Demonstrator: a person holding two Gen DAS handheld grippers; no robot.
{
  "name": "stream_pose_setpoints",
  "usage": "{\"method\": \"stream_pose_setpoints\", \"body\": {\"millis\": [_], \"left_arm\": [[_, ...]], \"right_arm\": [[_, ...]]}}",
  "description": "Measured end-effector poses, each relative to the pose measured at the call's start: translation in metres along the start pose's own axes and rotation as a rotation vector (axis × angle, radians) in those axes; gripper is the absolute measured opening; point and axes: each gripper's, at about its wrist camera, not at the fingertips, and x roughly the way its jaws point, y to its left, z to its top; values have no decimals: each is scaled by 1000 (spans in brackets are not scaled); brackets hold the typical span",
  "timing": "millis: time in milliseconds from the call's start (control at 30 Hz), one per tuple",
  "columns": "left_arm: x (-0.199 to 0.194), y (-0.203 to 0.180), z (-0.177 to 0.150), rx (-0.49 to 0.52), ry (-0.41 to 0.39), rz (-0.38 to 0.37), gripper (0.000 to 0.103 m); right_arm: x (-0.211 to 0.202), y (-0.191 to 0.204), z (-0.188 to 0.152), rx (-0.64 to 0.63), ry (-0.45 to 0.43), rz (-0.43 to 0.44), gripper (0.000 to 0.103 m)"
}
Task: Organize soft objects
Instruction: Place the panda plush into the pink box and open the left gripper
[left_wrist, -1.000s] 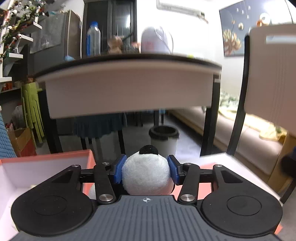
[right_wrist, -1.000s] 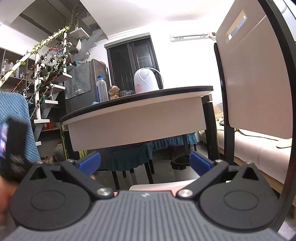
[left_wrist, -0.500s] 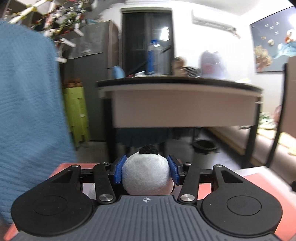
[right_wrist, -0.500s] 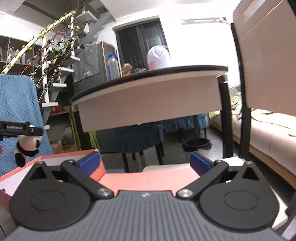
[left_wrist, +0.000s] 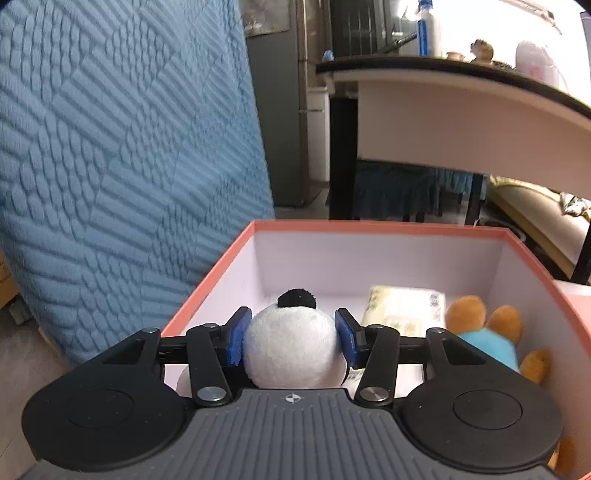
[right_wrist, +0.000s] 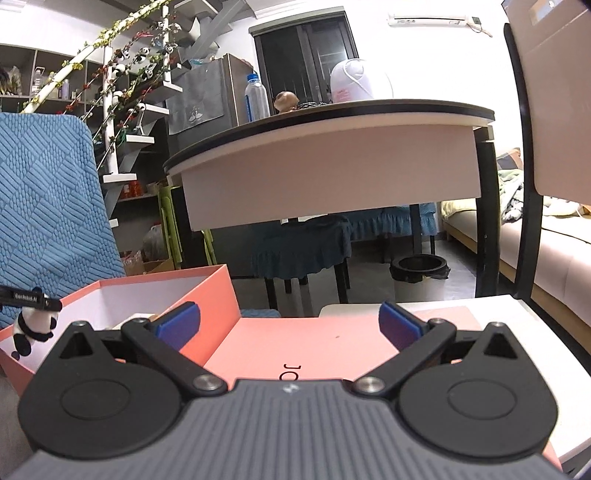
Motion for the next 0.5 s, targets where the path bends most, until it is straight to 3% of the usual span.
{"method": "stream_pose_setpoints", "body": {"millis": [67,200,500], "left_arm": [[3,3,-1,-27,12,-9,60],[-3,-4,-6,7,-14,-5,84],[-33,-18,-17,-16,-114,-52,93]], "right_arm": [[1,2,0,3,3,-3,103],[0,1,0,-1,3,-3,103],[-10,-4,0,-1,-17,-6,103]]}}
